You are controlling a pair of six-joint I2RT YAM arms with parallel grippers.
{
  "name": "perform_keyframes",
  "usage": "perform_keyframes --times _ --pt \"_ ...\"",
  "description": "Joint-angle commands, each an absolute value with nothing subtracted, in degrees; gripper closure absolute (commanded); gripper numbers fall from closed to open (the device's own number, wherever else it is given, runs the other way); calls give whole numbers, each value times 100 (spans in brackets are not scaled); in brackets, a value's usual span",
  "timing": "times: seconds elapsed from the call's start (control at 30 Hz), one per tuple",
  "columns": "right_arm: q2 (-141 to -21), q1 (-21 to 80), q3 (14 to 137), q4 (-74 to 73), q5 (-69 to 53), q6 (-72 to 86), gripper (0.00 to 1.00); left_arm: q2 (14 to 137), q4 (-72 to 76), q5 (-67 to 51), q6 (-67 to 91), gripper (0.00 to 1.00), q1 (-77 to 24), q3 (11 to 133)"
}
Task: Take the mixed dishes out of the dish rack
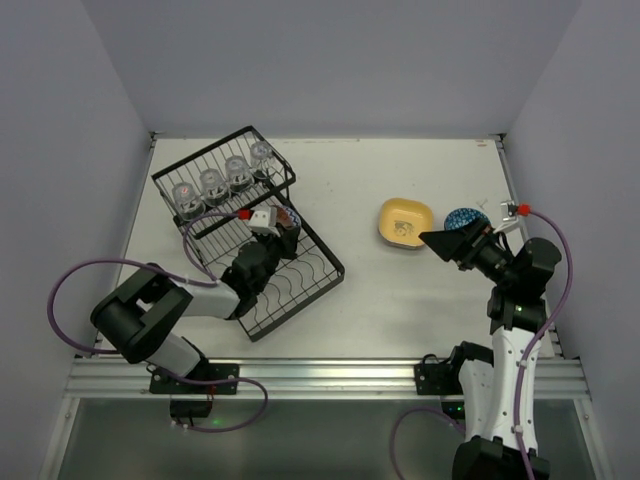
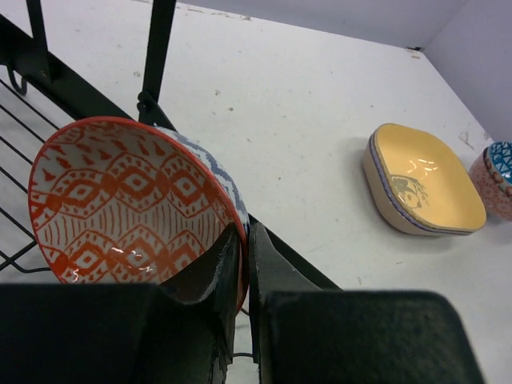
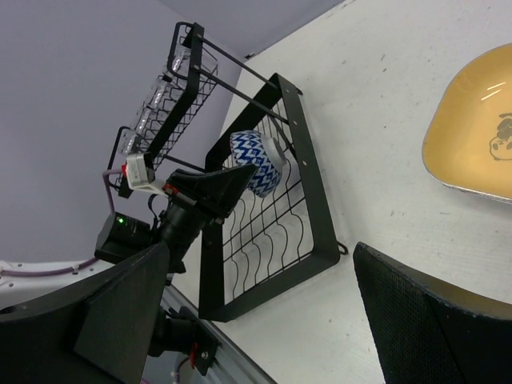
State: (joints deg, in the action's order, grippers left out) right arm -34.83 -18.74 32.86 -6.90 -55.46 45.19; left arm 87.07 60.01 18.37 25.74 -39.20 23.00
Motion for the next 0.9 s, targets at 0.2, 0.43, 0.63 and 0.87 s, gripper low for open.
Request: perform_keyframes --times 0.2,0.43,0.63,0.87 --pt "-3472 -1854 3560 -685 -5660 4474 1 7798 6146 1643 2137 100 -4367 2601" --pt "-3524 -1776 3709 -790 -5643 4527 1 7199 3792 1117 1890 100 -5044 3435" --pt "-4103 -574 4839 -2204 -4344 3465 1 7365 172 2081 1179 100 -6203 5216" --pt "-5261 1334 6169 -4109 -2674 2365 8 7971 -3634 1969 449 100 -7619 6783"
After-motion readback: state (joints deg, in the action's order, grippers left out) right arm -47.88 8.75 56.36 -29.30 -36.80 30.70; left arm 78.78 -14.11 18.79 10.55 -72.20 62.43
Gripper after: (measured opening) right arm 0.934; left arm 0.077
